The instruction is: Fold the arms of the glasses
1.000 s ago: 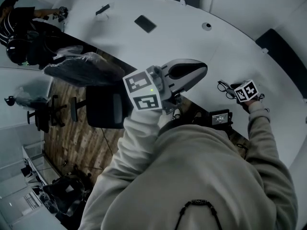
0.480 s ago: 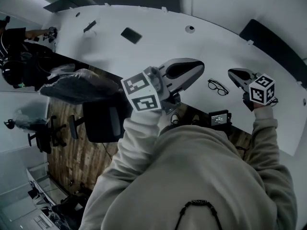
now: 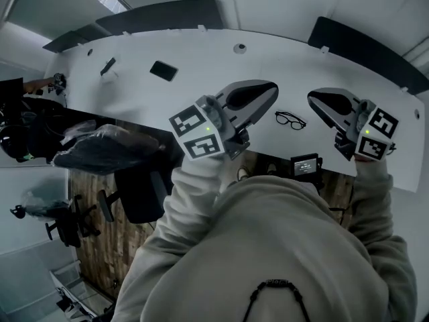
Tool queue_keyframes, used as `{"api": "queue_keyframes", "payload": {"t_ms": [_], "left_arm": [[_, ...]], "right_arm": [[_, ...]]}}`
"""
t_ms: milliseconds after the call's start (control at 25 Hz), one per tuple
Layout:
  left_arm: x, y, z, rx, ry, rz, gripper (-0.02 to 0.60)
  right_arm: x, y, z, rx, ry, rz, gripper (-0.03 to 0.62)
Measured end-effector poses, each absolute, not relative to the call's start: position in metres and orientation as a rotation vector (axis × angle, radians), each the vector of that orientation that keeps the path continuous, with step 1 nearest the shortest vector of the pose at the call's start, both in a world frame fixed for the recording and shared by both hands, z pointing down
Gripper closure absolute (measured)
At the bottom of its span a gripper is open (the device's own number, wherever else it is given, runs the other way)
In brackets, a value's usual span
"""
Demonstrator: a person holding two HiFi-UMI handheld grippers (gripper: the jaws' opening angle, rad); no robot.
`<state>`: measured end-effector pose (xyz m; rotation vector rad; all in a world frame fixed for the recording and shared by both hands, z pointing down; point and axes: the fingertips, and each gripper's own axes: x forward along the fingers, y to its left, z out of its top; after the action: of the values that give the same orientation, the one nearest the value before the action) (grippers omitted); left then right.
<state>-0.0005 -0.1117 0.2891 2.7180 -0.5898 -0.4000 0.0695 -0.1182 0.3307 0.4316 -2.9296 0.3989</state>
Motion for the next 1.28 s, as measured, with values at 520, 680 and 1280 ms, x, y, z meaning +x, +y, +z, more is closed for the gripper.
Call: {"api": "queue_keyframes", "payload": {"t_ms": [520, 680, 1280], "left_arm": [[0.033, -0.111, 0.307, 2.783, -0.521, -0.244, 0.577], [0.039, -0.11, 0.314, 2.825, -0.522, -0.188, 0.577], [0.048, -0.109, 0.331, 2.88, -0.493, -0.074, 0.577]], "right_arm": [[0.075, -0.097, 0.317, 0.466, -2.947, 0.374, 0.571], [0.074, -0.096, 0.324, 0.468, -2.931, 0.38, 0.572], [0.082, -0.101, 0.346, 0.54, -2.902, 0.444, 0.572]]}}
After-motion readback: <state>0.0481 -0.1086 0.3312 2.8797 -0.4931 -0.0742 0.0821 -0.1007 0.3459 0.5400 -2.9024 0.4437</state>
